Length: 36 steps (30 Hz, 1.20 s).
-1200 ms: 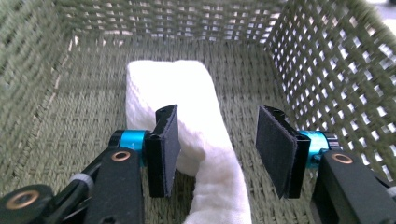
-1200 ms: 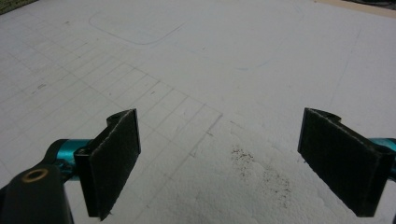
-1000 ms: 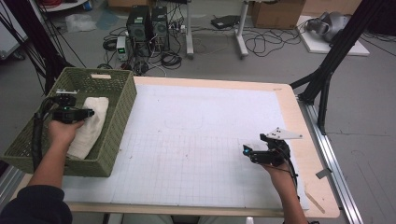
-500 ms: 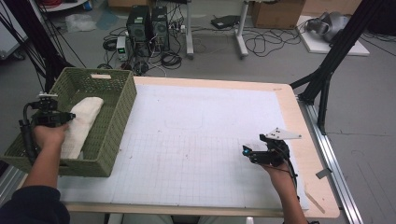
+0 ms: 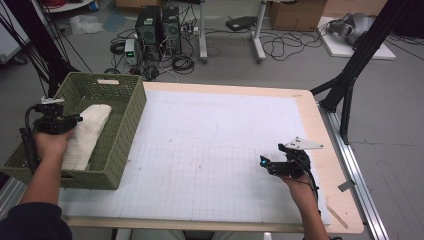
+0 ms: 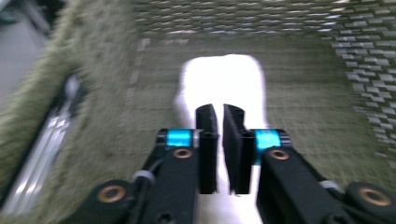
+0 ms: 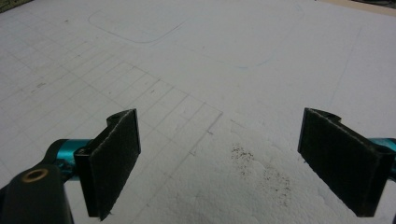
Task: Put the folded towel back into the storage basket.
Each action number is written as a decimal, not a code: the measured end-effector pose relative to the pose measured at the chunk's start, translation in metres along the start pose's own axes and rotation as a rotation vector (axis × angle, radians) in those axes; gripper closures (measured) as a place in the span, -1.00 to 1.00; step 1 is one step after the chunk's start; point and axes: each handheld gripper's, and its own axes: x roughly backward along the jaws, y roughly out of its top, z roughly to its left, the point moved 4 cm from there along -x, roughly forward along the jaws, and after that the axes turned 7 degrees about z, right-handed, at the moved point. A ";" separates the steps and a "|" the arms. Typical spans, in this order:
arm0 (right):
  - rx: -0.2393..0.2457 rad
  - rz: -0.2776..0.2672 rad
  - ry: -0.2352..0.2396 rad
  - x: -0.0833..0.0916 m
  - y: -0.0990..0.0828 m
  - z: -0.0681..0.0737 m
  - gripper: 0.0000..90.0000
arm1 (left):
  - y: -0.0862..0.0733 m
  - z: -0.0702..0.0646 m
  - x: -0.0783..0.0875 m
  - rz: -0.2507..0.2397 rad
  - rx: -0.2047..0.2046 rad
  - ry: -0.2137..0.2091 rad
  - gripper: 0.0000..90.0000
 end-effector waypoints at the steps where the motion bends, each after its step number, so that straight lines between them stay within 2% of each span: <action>1: -0.004 0.001 0.002 0.000 0.000 0.001 -0.72 | 0.000 -0.001 0.000 -0.007 -0.012 -0.022 0.91; 4: -0.004 0.007 0.002 -0.001 0.000 0.001 -0.72 | 0.001 -0.005 0.002 -0.038 -0.036 -0.081 0.92; 6: 0.002 0.008 0.003 -0.002 0.000 0.001 -0.72 | 0.003 -0.008 0.002 -0.062 -0.044 -0.143 0.96; 8: -0.003 0.011 0.004 -0.002 0.000 0.002 -0.72 | 0.001 -0.010 0.000 -0.048 -0.054 -0.155 0.97; 10: -0.003 0.012 0.003 -0.002 0.000 0.002 -0.72 | -0.002 -0.009 -0.003 -0.016 -0.072 -0.148 0.98; 11: -0.002 0.011 0.003 -0.002 0.000 0.002 -0.72 | -0.003 -0.008 -0.005 0.003 -0.076 -0.127 0.98; 13: 0.000 0.012 0.003 -0.002 0.000 0.002 -0.72 | -0.007 -0.004 -0.009 0.059 -0.055 -0.100 0.98; 14: 0.001 0.012 0.003 -0.002 0.000 0.002 -0.72 | -0.010 -0.002 -0.012 0.103 -0.054 -0.059 0.98; 17: -0.003 0.012 0.005 -0.002 0.000 0.002 -0.72 | -0.014 0.004 -0.015 0.152 -0.017 -0.006 0.98; 22: -0.001 0.012 0.004 -0.002 -0.001 0.002 -0.72 | -0.022 0.014 -0.021 0.256 -0.011 0.136 0.97; 24: 0.004 0.011 0.003 -0.002 -0.001 0.002 -0.72 | -0.024 0.017 -0.022 0.281 0.000 0.170 0.94; 27: 0.000 0.009 0.004 -0.001 -0.001 0.001 -0.72 | -0.024 0.019 -0.021 0.276 0.013 0.186 0.85; 29: -0.003 0.006 0.004 0.000 -0.001 0.001 -0.72 | -0.023 0.020 -0.018 0.269 0.038 0.194 0.78; 30: -0.002 0.005 0.002 0.000 -0.001 0.000 -0.72 | -0.022 0.020 -0.017 0.259 0.053 0.189 0.72; 32: -0.003 0.005 0.004 0.000 -0.001 0.001 -0.72 | -0.018 0.019 -0.013 0.220 0.054 0.179 0.65; 34: 0.002 0.009 0.003 0.000 -0.001 0.002 -0.72 | -0.013 0.015 -0.010 0.164 0.053 0.135 0.57; 36: 0.003 0.008 0.002 -0.001 0.000 0.002 -0.72 | -0.009 0.012 -0.006 0.118 0.045 0.107 0.55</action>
